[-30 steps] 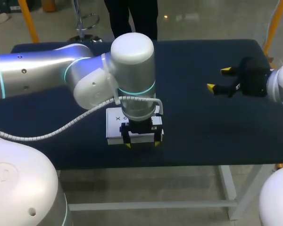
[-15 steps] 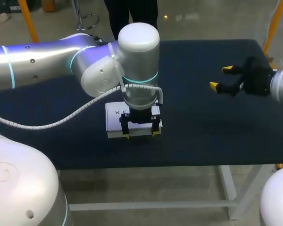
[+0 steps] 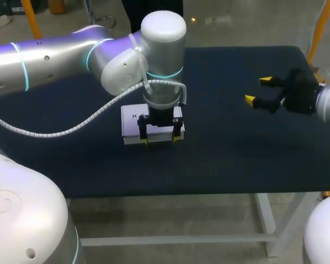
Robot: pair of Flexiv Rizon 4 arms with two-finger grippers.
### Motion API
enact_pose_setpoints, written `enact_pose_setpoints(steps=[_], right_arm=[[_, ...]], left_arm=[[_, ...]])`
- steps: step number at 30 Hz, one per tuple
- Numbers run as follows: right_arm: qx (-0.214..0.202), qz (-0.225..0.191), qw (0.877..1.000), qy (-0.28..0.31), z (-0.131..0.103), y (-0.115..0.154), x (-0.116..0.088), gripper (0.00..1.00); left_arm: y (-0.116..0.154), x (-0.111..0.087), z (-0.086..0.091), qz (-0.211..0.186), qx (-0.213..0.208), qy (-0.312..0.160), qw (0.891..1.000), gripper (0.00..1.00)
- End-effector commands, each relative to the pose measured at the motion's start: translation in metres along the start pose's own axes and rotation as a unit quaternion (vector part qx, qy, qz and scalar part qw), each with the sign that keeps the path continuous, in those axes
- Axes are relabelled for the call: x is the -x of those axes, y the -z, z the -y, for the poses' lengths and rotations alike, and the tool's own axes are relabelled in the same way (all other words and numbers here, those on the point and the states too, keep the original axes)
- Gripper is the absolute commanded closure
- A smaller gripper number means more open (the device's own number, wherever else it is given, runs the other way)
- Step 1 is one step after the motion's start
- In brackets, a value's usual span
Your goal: Assemble the packaging by folding the flat box into shape, placing the metal phone stand inside, and closing the box properly
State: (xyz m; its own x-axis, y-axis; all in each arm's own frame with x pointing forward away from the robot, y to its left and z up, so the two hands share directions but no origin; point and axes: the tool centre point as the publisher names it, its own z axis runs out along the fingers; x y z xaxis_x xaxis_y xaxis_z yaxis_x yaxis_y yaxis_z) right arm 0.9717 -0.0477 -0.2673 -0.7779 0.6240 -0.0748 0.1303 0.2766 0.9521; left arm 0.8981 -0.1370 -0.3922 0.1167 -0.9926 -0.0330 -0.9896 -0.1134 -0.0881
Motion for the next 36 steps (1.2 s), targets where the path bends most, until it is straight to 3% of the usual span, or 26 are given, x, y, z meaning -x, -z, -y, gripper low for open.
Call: enact_pose_setpoints(steps=[1, 23, 36], right_arm=[[0.044, -0.001, 0.999, 0.001, 0.003, 0.001, 0.0, 0.0], [0.044, -0.001, 0.999, 0.001, 0.003, 0.001, 0.0, 0.0], [0.044, -0.001, 0.999, 0.001, 0.003, 0.001, 0.0, 0.0]], left_arm=[[-0.001, 0.004, 0.027, 0.0, 0.014, -0.003, 1.0, 0.0], [-0.02, 0.03, 0.175, -0.031, 0.017, -0.044, 0.998, 0.0], [-0.025, 0.035, 0.236, -0.045, 0.013, -0.061, 0.997, 0.0]])
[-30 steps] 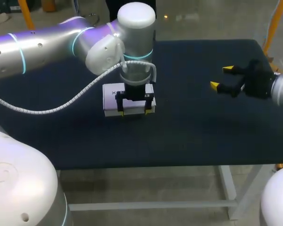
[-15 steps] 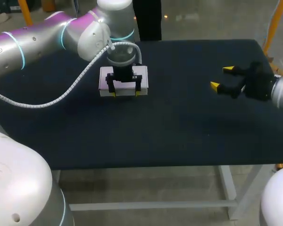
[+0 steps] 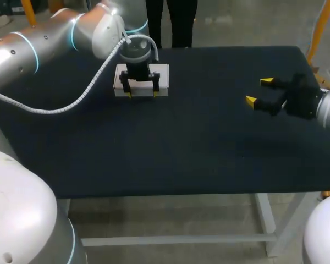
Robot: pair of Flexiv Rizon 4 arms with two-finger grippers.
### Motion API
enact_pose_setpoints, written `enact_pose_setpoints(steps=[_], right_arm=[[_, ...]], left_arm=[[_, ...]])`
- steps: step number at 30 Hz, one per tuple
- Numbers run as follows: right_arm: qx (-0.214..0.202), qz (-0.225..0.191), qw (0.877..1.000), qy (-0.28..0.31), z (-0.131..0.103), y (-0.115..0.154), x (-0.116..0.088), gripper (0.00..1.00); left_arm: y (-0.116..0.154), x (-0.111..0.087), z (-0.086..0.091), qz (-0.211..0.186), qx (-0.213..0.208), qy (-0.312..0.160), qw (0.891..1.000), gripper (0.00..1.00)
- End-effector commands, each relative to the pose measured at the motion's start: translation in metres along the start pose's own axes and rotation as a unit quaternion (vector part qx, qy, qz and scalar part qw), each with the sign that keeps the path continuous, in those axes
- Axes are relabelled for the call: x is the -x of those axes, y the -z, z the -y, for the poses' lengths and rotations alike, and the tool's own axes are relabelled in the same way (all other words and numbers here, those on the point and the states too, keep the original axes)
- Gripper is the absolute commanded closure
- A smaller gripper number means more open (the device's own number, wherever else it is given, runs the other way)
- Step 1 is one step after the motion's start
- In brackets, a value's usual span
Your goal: Assemble the packaging by folding the flat box into shape, placing the metal phone stand inside, and closing the box properly
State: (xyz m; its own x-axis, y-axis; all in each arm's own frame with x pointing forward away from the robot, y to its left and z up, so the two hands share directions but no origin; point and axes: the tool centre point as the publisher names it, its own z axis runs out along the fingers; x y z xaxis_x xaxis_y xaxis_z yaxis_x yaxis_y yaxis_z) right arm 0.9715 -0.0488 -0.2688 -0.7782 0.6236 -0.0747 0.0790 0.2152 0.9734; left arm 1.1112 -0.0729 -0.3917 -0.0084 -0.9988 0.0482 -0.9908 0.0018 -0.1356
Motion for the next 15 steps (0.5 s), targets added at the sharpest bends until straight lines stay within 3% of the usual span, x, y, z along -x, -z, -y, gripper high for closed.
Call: enact_pose_setpoints(steps=[1, 11, 15], right_arm=[[0.003, 0.0, 1.0, 0.001, 0.001, 0.001, 0.0, 0.0], [0.003, 0.0, 1.0, 0.001, 0.001, 0.001, 0.0, 0.0], [0.003, 0.0, 1.0, 0.001, 0.001, 0.001, 0.0, 0.0]], left_arm=[[-0.006, -0.001, 0.021, 0.0, 0.035, -0.002, 0.999, 0.0], [-0.003, 0.002, 0.041, 0.004, 0.029, 0.001, 1.0, 0.0], [0.005, 0.004, 0.036, -0.002, 0.021, 0.002, 1.0, 0.0]])
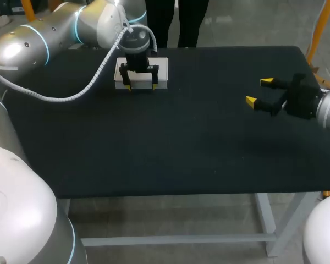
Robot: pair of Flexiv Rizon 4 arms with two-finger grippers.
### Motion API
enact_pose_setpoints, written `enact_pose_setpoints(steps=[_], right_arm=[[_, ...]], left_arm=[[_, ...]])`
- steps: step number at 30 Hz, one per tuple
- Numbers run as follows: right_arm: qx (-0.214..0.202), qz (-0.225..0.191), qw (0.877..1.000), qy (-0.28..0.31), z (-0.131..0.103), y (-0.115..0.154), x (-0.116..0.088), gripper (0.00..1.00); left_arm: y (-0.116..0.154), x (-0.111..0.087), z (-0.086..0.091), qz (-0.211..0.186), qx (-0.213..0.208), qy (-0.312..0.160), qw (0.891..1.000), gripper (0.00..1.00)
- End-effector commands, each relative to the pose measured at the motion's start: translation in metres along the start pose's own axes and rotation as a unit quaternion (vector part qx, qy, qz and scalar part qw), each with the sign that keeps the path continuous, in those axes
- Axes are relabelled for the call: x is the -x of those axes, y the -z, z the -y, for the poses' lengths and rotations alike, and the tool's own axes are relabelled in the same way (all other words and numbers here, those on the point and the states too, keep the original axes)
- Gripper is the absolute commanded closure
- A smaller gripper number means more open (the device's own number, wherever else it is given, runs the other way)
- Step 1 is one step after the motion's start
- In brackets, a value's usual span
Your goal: Assemble the packaging by folding the flat box into shape, placing the metal phone stand inside, and closing the box properly
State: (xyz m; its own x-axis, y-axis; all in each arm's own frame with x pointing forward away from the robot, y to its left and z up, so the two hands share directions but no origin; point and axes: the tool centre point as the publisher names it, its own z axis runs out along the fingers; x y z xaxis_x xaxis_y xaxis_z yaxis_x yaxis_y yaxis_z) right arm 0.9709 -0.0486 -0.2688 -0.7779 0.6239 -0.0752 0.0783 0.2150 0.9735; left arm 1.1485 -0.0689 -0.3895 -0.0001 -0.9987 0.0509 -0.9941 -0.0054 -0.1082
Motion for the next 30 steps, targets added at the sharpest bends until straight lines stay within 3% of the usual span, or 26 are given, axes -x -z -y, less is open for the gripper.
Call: enact_pose_setpoints(steps=[1, 8, 13, 25, 30], right_arm=[[0.003, -0.001, 1.0, 0.001, 0.001, 0.001, 0.0, 0.0], [0.003, -0.001, 1.0, 0.001, 0.001, 0.001, 0.0, 0.0], [0.003, -0.001, 1.0, 0.001, 0.001, 0.001, 0.0, 0.0], [0.003, -0.001, 1.0, 0.001, 0.001, 0.001, 0.0, 0.0], [0.003, -0.001, 1.0, 0.001, 0.001, 0.001, 0.0, 0.0]], left_arm=[[0.011, 0.0, -0.006, -0.005, 0.003, -0.006, 1.0, 0.0], [0.04, 0.007, -0.05, -0.055, -0.06, -0.081, 0.993, 0.0], [0.058, 0.016, -0.077, -0.099, -0.103, -0.146, 0.979, 0.0], [0.089, 0.036, -0.145, -0.156, -0.222, -0.197, 0.942, 0.0], [0.098, 0.042, -0.164, -0.175, -0.25, -0.206, 0.93, 0.0]])
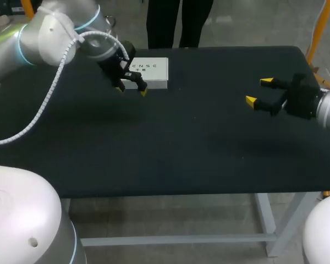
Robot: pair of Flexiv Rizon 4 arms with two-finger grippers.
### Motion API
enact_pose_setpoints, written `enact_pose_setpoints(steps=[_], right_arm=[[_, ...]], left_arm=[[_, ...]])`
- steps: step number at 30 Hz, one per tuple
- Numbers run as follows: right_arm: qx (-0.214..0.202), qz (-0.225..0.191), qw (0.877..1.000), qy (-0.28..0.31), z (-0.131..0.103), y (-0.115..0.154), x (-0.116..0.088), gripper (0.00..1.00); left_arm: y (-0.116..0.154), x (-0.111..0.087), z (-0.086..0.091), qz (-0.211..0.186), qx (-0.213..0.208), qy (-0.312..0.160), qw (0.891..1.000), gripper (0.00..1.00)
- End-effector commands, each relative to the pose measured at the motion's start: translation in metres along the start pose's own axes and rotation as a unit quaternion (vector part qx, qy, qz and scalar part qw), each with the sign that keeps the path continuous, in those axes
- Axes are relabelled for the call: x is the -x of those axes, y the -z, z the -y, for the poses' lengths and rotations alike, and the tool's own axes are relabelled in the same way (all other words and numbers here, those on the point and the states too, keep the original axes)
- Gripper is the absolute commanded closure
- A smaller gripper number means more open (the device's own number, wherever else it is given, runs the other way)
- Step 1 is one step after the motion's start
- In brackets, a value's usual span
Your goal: Assemble the packaging by folding the flat box into shape, placing the metal phone stand inside, and closing the box properly
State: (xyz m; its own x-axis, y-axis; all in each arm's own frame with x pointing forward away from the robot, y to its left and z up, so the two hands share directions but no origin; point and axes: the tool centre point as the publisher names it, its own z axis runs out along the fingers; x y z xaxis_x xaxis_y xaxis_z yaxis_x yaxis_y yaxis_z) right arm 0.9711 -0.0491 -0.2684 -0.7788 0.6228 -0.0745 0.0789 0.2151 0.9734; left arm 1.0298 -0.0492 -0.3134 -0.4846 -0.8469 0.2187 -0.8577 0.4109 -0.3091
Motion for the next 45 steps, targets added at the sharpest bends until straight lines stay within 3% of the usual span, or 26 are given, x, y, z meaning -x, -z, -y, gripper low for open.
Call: enact_pose_setpoints(steps=[1, 12, 24, 36, 41, 45], right_arm=[[0.003, 0.0, 1.0, 0.001, 0.001, 0.0, 0.0, 0.0], [0.003, 0.0, 1.0, 0.001, 0.001, 0.0, 0.0, 0.0], [0.003, 0.0, 1.0, 0.001, 0.001, 0.0, 0.0, 0.0], [0.003, 0.0, 1.0, 0.001, 0.001, 0.0, 0.0, 0.0], [0.003, 0.0, 1.0, 0.001, 0.001, 0.0, 0.0, 0.0], [0.003, 0.0, 1.0, 0.001, 0.001, 0.0, 0.0, 0.0]], left_arm=[[0.022, -0.005, -0.061, -0.002, -0.195, -0.008, 0.981, 0.0], [0.033, -0.006, -0.082, -0.042, -0.235, -0.019, 0.971, 0.0], [0.046, 0.004, -0.077, -0.096, -0.251, -0.089, 0.959, 0.0], [0.052, 0.007, -0.086, -0.072, -0.252, -0.231, 0.937, 0.0], [0.056, 0.003, -0.09, -0.045, -0.265, -0.244, 0.932, 0.0], [0.059, -0.002, -0.093, -0.018, -0.282, -0.226, 0.932, 0.0]])
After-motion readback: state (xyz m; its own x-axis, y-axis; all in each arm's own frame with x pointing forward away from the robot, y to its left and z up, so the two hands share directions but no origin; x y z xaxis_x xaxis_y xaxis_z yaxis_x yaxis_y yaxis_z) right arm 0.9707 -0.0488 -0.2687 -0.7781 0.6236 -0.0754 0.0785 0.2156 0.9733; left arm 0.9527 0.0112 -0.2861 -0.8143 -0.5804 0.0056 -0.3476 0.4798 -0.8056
